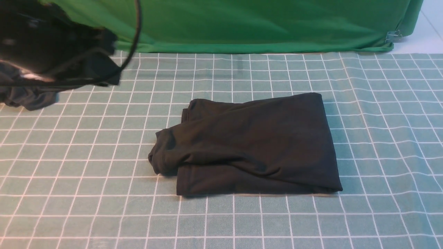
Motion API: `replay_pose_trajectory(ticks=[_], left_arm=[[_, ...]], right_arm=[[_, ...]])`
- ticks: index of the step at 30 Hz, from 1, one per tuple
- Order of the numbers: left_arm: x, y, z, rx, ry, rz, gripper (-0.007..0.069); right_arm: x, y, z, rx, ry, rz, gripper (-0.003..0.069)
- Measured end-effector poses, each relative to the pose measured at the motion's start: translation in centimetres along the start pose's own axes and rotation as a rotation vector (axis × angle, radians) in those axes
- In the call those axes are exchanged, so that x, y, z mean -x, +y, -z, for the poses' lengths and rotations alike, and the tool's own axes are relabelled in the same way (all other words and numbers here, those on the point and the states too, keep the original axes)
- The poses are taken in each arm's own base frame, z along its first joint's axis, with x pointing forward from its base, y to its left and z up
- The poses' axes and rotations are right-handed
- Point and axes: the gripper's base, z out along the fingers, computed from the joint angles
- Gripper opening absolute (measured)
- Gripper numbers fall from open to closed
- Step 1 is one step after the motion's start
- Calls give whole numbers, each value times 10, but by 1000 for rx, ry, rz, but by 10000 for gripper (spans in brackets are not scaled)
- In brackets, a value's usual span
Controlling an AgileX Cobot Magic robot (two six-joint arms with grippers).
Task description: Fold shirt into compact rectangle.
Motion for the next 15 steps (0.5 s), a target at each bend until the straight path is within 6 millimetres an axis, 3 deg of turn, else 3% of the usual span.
replay_pose_trajectory(ticks=[1, 4, 7, 13, 15], left_arm=[[-6, -7, 20, 4, -52, -22, 78], [-21, -18, 47, -7, -128, -49, 78], [-59, -36, 81, -81, -246, -49, 78], [-139, -54, 99, -273, -485, -61, 78], [-162, -48, 89, -275, -568, -39, 78]], right_arm=[[0, 0, 0, 0, 0, 0, 226], [0, 0, 0, -1, 0, 0, 233], [0, 0, 0, -1, 1, 0, 235], [0, 0, 0, -1, 1, 0, 237], [0, 0, 0, -1, 1, 0, 237]])
